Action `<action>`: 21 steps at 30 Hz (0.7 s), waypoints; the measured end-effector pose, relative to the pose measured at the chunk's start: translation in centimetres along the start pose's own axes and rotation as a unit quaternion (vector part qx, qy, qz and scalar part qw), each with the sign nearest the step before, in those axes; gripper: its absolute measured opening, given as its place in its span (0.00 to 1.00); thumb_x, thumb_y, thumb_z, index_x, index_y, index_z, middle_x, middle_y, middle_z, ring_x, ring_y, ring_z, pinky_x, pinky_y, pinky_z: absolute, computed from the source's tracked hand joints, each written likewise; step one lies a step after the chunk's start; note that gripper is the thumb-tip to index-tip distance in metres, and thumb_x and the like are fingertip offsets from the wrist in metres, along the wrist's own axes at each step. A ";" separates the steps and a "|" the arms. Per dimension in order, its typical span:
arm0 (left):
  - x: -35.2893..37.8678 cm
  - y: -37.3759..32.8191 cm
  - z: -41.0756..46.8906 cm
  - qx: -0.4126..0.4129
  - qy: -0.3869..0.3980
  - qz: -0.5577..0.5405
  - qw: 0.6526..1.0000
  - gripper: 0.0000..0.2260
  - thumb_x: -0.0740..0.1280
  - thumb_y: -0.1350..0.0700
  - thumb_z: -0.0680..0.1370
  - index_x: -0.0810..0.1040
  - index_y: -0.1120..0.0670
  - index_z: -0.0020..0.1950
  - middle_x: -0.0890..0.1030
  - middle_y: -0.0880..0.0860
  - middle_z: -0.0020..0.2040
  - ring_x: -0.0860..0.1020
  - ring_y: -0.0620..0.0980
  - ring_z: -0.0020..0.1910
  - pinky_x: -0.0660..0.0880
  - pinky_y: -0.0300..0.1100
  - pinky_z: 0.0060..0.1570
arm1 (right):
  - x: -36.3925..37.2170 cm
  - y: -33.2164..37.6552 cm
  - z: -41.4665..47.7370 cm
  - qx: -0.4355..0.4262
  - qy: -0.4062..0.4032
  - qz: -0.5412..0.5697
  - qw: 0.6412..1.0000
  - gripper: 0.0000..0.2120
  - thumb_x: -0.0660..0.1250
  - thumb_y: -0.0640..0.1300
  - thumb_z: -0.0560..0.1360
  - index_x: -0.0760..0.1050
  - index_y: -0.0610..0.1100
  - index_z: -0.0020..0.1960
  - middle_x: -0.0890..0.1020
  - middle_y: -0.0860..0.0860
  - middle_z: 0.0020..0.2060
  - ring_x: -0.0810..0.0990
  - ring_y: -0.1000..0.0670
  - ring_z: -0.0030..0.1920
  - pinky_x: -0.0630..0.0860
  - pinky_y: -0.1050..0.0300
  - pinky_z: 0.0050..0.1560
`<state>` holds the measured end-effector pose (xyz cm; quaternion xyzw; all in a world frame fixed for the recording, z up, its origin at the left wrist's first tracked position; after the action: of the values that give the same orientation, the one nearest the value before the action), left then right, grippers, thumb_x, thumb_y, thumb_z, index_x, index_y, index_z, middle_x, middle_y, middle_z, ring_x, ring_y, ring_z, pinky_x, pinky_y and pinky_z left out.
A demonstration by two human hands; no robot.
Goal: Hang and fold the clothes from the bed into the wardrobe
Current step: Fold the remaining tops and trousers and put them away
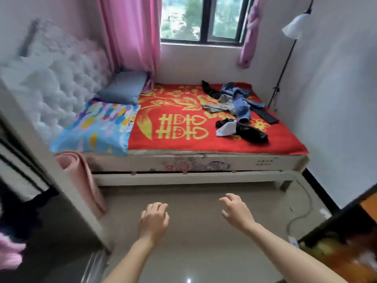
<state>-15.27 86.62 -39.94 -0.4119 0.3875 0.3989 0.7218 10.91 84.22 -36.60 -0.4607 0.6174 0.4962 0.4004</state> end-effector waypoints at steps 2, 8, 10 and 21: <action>1.8 -5.2 3.6 0.038 0.004 -0.032 0.999 0.15 0.55 0.51 0.66 0.81 0.50 0.36 0.80 0.47 0.35 0.80 0.49 0.33 0.75 0.42 0.26 | -2.1 -4.9 -0.5 0.049 -0.024 0.008 0.998 0.19 0.58 0.45 0.78 0.67 0.49 0.69 0.63 0.47 0.71 0.60 0.48 0.72 0.65 0.57 0.65; 6.0 -16.0 11.4 0.132 0.029 -0.090 0.987 0.16 0.56 0.51 0.67 0.82 0.52 0.40 0.81 0.48 0.38 0.76 0.47 0.42 0.77 0.44 0.30 | -6.8 -15.3 -0.8 0.131 -0.078 0.013 0.988 0.19 0.57 0.46 0.79 0.65 0.49 0.70 0.62 0.48 0.71 0.60 0.48 0.71 0.63 0.58 0.65; 7.2 -17.4 13.3 0.143 0.031 -0.089 0.985 0.16 0.55 0.51 0.67 0.82 0.53 0.40 0.81 0.48 0.38 0.71 0.46 0.44 0.77 0.44 0.30 | -7.7 -17.1 -0.2 0.140 -0.091 0.014 0.986 0.20 0.57 0.46 0.79 0.65 0.49 0.70 0.63 0.48 0.71 0.60 0.49 0.71 0.63 0.58 0.65; 14.5 -16.3 28.5 0.142 0.118 -0.044 0.982 0.23 0.82 0.61 0.55 0.83 0.55 0.48 0.82 0.52 0.46 0.82 0.56 0.45 0.78 0.50 0.36 | -12.2 -22.0 14.0 0.135 -0.116 0.006 0.984 0.21 0.57 0.45 0.79 0.64 0.49 0.71 0.61 0.49 0.72 0.59 0.51 0.72 0.60 0.58 0.68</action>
<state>11.48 110.50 -37.91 -0.3656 0.5044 0.2565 0.7390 35.75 98.27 -33.00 -0.3376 0.6308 0.4607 0.5252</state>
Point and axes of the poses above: each hand's wrist, its own z-axis towards the middle knuckle, its own x-axis out of the palm, y = z × x, the point moved 1 cm from there along z, towards the middle knuckle
